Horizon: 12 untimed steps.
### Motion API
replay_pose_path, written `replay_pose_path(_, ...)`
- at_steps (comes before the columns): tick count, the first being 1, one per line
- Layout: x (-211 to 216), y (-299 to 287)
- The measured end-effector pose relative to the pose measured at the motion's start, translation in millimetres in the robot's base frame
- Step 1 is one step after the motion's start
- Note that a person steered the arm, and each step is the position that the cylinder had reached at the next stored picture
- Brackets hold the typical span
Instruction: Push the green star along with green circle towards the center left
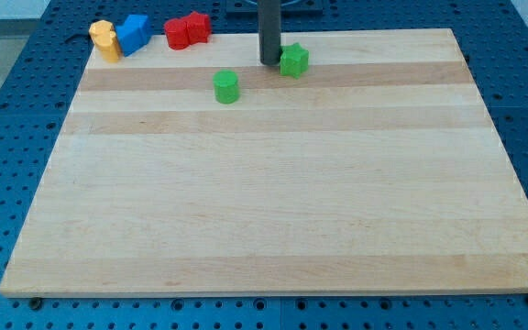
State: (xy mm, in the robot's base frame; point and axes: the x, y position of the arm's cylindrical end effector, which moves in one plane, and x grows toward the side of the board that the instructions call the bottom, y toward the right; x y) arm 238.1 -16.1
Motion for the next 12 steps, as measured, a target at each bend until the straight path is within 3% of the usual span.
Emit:
replay_pose_path(1, -44, -4)
replay_pose_path(2, -43, 46)
replay_pose_path(3, -12, 89)
replay_pose_path(4, 22, 85)
replay_pose_path(6, 35, 2)
replay_pose_path(7, 8, 38)
replay_pose_path(8, -21, 23)
replay_pose_path(9, 11, -19)
replay_pose_path(10, 69, -34)
replay_pose_path(11, 89, -44)
replay_pose_path(12, 84, -47)
